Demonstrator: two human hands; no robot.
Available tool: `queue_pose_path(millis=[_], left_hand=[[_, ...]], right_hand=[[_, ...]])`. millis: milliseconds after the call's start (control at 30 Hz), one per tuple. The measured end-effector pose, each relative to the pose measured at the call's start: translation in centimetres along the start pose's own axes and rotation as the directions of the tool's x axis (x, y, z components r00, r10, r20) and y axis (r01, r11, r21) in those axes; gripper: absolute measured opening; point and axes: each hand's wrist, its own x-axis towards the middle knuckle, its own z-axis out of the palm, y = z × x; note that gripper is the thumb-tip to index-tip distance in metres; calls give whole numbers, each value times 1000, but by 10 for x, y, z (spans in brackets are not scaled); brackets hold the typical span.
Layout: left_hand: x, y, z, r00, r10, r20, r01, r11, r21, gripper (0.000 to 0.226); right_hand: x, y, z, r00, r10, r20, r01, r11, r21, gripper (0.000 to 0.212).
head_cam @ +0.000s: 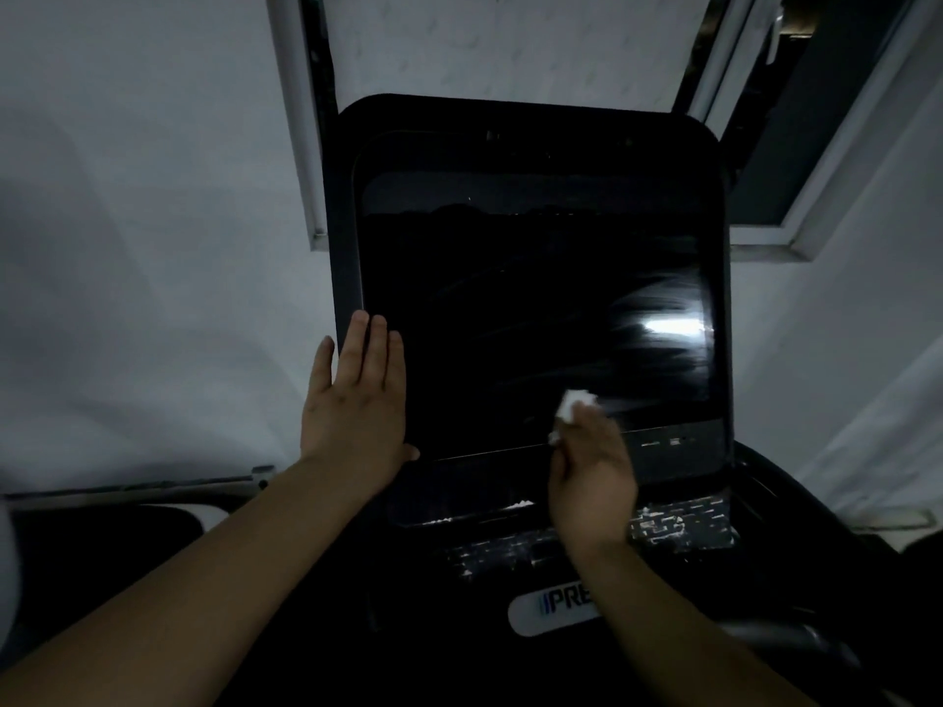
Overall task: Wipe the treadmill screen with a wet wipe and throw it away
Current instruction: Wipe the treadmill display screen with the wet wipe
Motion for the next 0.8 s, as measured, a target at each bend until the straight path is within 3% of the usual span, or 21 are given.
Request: queue_pose_path(millis=[133, 233, 300, 400, 500, 633, 700, 800], left_hand=[[-20, 36, 10, 995, 89, -46, -92, 994, -68, 118], [-24, 65, 19, 990, 123, -74, -132, 983, -125, 98], [-19, 75, 22, 989, 132, -63, -139, 981, -135, 104], [-15, 79, 24, 989, 149, -23, -150, 982, -116, 120], [-14, 78, 26, 989, 149, -6, -149, 985, -82, 123], [-13, 79, 27, 989, 148, -5, -148, 985, -86, 122], [-12, 81, 27, 989, 148, -7, -148, 985, -91, 123], [-12, 84, 27, 990, 143, -14, -143, 983, -112, 120]], right_hand=[[-23, -50, 20, 973, -197, 120, 188, 979, 82, 32], [-27, -44, 21, 928, -339, 155, 331, 941, 77, 27], [-21, -24, 12, 905, -390, 171, 384, 921, 66, 27], [-6, 16, -3, 940, -304, 152, 308, 952, 1, 32], [10, 58, -17, 990, -94, 101, 100, 993, -55, 35], [16, 70, -23, 991, 133, 17, -130, 987, -99, 30], [8, 51, -17, 996, 91, 4, -91, 992, -91, 31], [-15, 10, -2, 985, -146, 90, 149, 989, -27, 34]])
